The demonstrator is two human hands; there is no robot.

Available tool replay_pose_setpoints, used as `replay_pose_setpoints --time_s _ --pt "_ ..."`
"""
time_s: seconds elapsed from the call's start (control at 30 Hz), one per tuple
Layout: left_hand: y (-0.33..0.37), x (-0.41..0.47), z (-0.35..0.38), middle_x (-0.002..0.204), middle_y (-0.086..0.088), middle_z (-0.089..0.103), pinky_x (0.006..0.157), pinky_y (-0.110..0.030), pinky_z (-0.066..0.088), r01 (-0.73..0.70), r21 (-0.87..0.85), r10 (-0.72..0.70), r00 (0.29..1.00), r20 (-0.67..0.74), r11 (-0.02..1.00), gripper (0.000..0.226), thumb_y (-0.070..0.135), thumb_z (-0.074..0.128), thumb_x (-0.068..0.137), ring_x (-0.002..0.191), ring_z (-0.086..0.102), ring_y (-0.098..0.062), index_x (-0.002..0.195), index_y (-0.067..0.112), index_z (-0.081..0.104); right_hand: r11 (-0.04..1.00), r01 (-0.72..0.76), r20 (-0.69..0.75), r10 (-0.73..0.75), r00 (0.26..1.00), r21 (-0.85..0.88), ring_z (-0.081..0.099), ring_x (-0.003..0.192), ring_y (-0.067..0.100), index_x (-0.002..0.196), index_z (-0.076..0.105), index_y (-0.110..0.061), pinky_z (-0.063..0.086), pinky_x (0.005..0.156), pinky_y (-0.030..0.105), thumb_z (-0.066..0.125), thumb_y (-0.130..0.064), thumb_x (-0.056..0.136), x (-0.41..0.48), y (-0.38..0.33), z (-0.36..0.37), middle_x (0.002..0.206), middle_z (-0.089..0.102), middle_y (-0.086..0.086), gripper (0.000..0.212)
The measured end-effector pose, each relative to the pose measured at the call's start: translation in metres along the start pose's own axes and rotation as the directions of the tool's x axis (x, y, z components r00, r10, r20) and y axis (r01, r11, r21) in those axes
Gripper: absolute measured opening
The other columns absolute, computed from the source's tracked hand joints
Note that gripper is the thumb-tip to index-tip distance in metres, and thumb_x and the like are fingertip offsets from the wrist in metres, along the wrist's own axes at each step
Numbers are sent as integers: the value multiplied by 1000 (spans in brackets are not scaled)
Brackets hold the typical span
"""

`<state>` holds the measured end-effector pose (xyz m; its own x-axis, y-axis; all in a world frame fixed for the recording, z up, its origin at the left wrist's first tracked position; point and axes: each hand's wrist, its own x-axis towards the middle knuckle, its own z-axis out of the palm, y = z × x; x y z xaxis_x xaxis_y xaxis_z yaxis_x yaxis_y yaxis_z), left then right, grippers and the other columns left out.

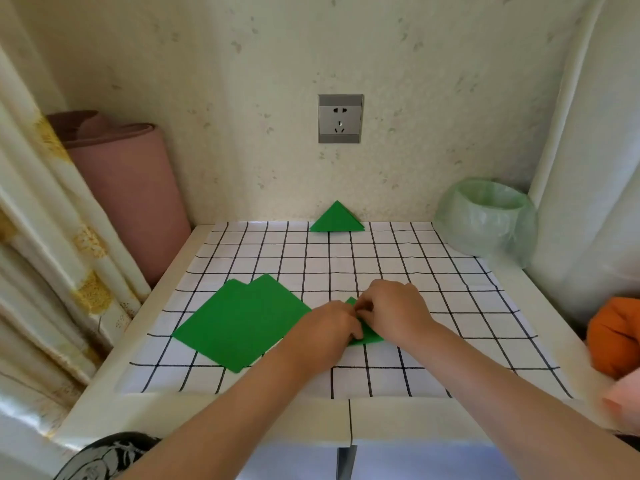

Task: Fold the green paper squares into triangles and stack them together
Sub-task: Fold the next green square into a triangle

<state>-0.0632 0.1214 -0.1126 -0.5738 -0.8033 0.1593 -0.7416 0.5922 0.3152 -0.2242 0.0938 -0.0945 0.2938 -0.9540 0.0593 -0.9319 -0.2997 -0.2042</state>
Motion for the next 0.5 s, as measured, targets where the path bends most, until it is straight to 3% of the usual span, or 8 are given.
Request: replay_pose_setpoints --time_s 0.17,0.23,0.33,0.43,0.5 --pt "10 -17 12 87 -5 63 55 -34 47 -17 197 26 999 -45 980 25 -7 61 75 80 58 -27 87 11 73 1000 -4 -55 5 998 25 62 91 18 100 74 -38 43 84 35 56 -35 93 -6 0 4 101 67 -9 20" --pt "14 -23 16 80 -5 63 48 -28 39 -12 206 31 996 -87 978 18 -6 66 70 74 59 -27 75 10 71 1000 4 -81 -3 997 13 60 93 19 101 74 -39 42 83 35 55 -35 93 -10 -1 5 102 67 -9 21" --pt "20 -32 18 82 -4 63 48 -27 41 -42 166 72 982 -176 985 11 6 62 80 76 57 -25 77 11 72 999 27 -88 -30 996 -34 55 98 21 107 72 -38 38 84 35 52 -36 95 -18 -1 7 107 64 -6 23" --pt "21 -36 16 83 -4 60 54 -32 48 -55 109 78 974 -214 992 30 22 44 92 80 55 -24 84 11 71 992 68 -91 -78 993 -110 50 107 21 113 70 -33 35 90 37 53 -39 94 -30 -3 8 113 63 -6 26" --pt "21 -38 16 84 -5 58 56 -32 48 -70 102 91 972 -217 992 30 24 44 93 81 54 -24 87 11 71 986 112 -115 -126 985 -120 48 110 20 108 73 -31 32 91 36 55 -37 93 -39 -3 7 114 64 -10 24"
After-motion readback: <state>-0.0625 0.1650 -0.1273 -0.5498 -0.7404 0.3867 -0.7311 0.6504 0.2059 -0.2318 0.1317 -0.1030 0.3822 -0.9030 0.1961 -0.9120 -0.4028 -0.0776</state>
